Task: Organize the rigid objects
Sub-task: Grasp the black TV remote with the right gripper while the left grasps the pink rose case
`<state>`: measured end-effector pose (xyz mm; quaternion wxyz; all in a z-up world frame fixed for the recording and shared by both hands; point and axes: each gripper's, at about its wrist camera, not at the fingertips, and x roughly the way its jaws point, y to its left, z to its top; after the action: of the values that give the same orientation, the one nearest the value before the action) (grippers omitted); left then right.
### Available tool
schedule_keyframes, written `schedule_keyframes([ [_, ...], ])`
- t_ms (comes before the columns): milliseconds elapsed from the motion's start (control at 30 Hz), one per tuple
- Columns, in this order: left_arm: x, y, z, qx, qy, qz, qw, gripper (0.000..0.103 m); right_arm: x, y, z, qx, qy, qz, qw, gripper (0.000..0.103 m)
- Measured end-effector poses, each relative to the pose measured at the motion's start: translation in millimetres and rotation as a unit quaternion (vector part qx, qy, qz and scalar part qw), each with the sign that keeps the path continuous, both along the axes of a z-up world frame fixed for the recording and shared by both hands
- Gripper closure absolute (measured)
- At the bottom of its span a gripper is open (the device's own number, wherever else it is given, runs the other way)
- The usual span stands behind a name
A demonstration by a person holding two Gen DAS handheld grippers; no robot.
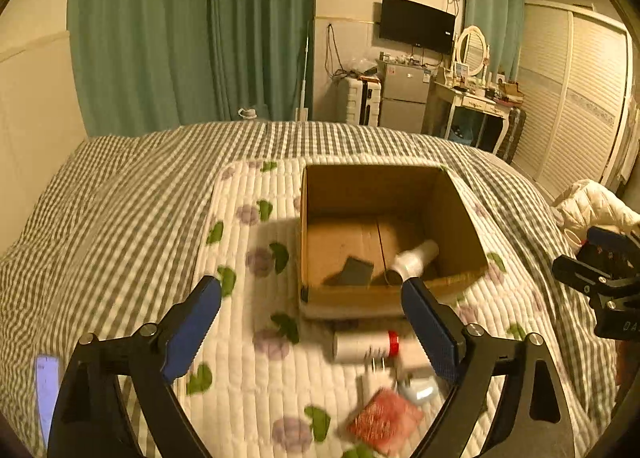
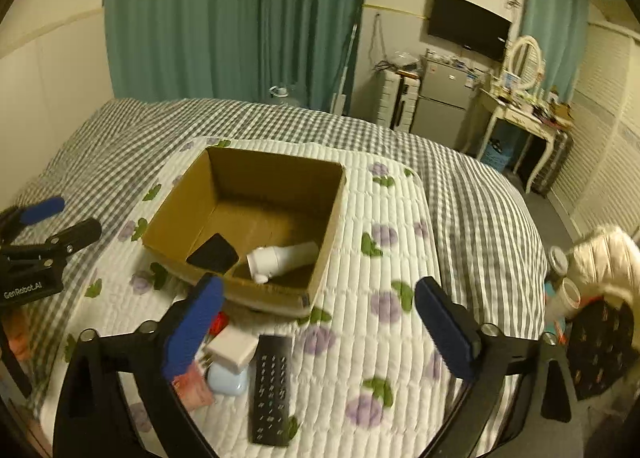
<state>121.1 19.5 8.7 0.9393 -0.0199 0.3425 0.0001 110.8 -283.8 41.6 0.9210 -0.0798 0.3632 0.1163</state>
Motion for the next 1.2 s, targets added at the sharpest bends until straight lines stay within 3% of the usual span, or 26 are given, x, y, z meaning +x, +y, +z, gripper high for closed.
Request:
schedule_keyframes([
  [167,-15,-5,-31,-0.006,0.023,-0.006,0.9997,0.009,-23,-2,-38,0.009,0.036,-0.028,0.999,0.000],
  [333,-20,-16,-88,-0.003,0.072,-0.017,0.9973,0.009,-26,3,-95,0.010,0.089,-0.041,0.995,0.000],
  [500,-21,-20,-134,0.014,0.106,-0.025,0.9939,0.009,-17,17,-147,-0.026,0.111,-0.027,0.993,0.000],
  [767,-21,-20,-162,0.009,0.131,-0.034,0.9908,0.009,-3,32,-194,-0.059,0.138,-0.011,0.989,0.005],
  [800,-22,-22,-162,0.009,0.131,-0.040,0.9906,0.009,-1,29,-195,-0.049,0.138,-0.015,0.989,0.015],
  [833,-23,-24,-161,0.011,0.131,-0.044,0.9903,0.009,1,27,-195,-0.039,0.142,-0.018,0.989,0.032],
  [900,-24,-30,-160,0.019,0.130,-0.057,0.9896,0.009,3,24,-200,-0.036,0.158,-0.015,0.987,0.036],
  [967,-24,-36,-157,0.021,0.129,-0.072,0.9888,0.009,-1,27,-201,-0.045,0.153,-0.002,0.987,0.050],
  [1000,-25,-41,-156,0.019,0.130,-0.083,0.9879,0.009,-3,30,-201,-0.041,0.157,0.008,0.987,0.062],
  [1200,-25,-70,-159,0.021,0.144,-0.138,0.9796,0.009,-16,25,-183,-0.034,0.139,-0.003,0.990,0.062],
])
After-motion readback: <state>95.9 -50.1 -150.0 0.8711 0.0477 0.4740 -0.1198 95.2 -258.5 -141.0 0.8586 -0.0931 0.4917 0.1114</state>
